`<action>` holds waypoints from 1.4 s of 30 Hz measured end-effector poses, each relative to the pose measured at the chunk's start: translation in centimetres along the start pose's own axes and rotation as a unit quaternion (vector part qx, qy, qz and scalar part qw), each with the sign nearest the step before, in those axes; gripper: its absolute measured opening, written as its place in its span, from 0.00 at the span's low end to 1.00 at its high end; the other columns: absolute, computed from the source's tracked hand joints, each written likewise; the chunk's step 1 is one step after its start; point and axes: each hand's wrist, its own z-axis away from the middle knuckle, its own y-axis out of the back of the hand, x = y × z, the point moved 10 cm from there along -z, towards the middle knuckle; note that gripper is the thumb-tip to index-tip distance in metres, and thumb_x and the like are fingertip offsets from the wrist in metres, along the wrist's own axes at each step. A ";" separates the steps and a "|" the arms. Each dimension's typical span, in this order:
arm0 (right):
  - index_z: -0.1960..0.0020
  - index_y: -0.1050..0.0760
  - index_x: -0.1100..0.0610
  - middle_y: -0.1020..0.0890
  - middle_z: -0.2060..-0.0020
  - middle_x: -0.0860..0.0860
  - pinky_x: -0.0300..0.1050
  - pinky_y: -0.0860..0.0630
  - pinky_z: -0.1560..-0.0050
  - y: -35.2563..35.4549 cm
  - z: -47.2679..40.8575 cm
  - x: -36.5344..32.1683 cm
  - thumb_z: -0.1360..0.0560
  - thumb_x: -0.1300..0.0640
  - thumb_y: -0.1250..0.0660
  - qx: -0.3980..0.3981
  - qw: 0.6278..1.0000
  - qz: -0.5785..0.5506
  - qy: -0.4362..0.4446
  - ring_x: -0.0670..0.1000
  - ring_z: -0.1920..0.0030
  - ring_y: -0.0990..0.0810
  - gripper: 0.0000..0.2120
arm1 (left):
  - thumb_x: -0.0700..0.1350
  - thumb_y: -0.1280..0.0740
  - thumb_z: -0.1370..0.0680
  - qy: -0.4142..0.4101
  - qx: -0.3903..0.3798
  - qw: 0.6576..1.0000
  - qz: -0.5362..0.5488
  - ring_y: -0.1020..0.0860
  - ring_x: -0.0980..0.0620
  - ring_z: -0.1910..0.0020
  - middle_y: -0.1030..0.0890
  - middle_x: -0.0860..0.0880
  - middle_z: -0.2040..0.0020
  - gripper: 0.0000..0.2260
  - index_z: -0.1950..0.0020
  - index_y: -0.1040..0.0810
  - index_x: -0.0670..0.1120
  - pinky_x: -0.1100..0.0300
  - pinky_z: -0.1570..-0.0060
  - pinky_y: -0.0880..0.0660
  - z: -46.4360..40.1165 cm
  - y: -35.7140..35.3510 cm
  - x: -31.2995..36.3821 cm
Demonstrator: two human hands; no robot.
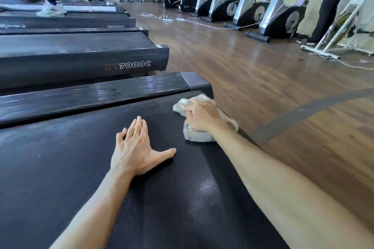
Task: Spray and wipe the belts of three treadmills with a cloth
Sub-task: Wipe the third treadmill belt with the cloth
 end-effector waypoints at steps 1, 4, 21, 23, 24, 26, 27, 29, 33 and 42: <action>0.31 0.23 0.44 0.25 0.30 0.44 0.51 0.38 0.28 -0.5 0.8 -1.6 0.19 0.50 0.47 -0.010 0.999 0.011 0.039 0.52 0.26 0.32 0.21 | 0.83 0.55 0.42 -0.002 0.001 1.000 0.000 0.59 0.53 0.18 0.56 0.47 0.16 0.64 0.17 0.55 0.42 0.50 0.20 0.55 0.0 0.2 0.0; 0.30 0.24 0.38 0.28 0.26 0.40 0.49 0.42 0.23 -0.3 6.3 -3.0 0.21 0.46 0.47 -0.041 0.988 -0.044 0.141 0.46 0.24 0.35 0.23 | 0.83 0.54 0.42 -0.001 -0.001 1.000 0.006 0.59 0.53 0.18 0.57 0.47 0.16 0.64 0.17 0.55 0.42 0.50 0.20 0.56 0.1 0.2 0.0; 0.34 0.23 0.33 0.29 0.27 0.37 0.50 0.41 0.23 0.2 5.5 0.2 0.20 0.52 0.46 -0.041 0.992 -0.039 0.112 0.44 0.25 0.37 0.22 | 0.83 0.54 0.40 -0.003 0.006 1.000 -0.005 0.61 0.54 0.18 0.59 0.48 0.16 0.63 0.17 0.57 0.42 0.51 0.21 0.57 -0.1 0.2 0.0; 0.33 0.23 0.35 0.29 0.26 0.41 0.52 0.39 0.24 0.3 2.6 2.1 0.19 0.53 0.46 -0.025 0.998 -0.033 0.048 0.48 0.25 0.36 0.22 | 0.82 0.54 0.40 -0.002 0.007 1.000 -0.006 0.61 0.54 0.18 0.59 0.48 0.16 0.62 0.17 0.57 0.42 0.51 0.21 0.57 0.0 0.2 0.1; 0.31 0.24 0.37 0.29 0.25 0.44 0.52 0.41 0.23 0.2 1.2 2.1 0.18 0.54 0.46 -0.018 0.999 -0.020 0.023 0.49 0.24 0.36 0.22 | 0.82 0.53 0.40 0.000 0.007 1.000 -0.006 0.61 0.54 0.18 0.59 0.48 0.16 0.62 0.17 0.57 0.42 0.50 0.21 0.57 0.0 0.2 0.1; 0.30 0.24 0.38 0.29 0.24 0.47 0.51 0.42 0.23 -0.2 -0.3 1.1 0.18 0.54 0.46 -0.002 1.000 0.001 0.008 0.50 0.23 0.35 0.22 | 0.82 0.53 0.39 0.000 0.005 1.000 -0.006 0.61 0.54 0.18 0.59 0.48 0.16 0.62 0.17 0.57 0.43 0.50 0.20 0.57 0.0 0.1 0.1; 0.31 0.23 0.38 0.28 0.25 0.48 0.52 0.41 0.24 -0.3 -0.3 0.2 0.18 0.54 0.46 0.000 1.000 0.004 0.023 0.51 0.24 0.34 0.22 | 0.82 0.53 0.39 -0.001 0.006 1.000 -0.005 0.61 0.54 0.19 0.59 0.48 0.16 0.62 0.17 0.57 0.43 0.51 0.20 0.57 0.0 0.1 0.1; 0.33 0.22 0.37 0.27 0.26 0.46 0.52 0.41 0.25 -0.4 1.5 -1.8 0.20 0.52 0.47 -0.012 0.996 -0.007 0.082 0.51 0.25 0.34 0.23 | 0.82 0.52 0.39 -0.001 0.009 1.000 -0.005 0.62 0.54 0.19 0.60 0.48 0.17 0.62 0.17 0.58 0.43 0.51 0.21 0.58 0.0 0.1 0.0; 0.30 0.24 0.36 0.30 0.26 0.39 0.40 0.42 0.29 1.1 6.5 -2.7 0.19 0.52 0.42 -0.039 0.988 -0.048 0.144 0.44 0.26 0.37 0.21 | 0.82 0.52 0.38 -0.001 0.016 1.000 -0.001 0.62 0.54 0.19 0.61 0.48 0.17 0.61 0.17 0.58 0.43 0.51 0.20 0.57 0.1 0.2 0.0; 0.39 0.19 0.42 0.20 0.40 0.43 0.51 0.34 0.36 0.0 -0.5 -1.1 0.23 0.50 0.51 0.032 0.998 0.029 0.034 0.52 0.35 0.26 0.24 | 0.82 0.51 0.38 -0.003 0.017 1.000 0.003 0.62 0.54 0.19 0.60 0.48 0.17 0.61 0.17 0.58 0.42 0.51 0.20 0.58 0.1 0.3 0.0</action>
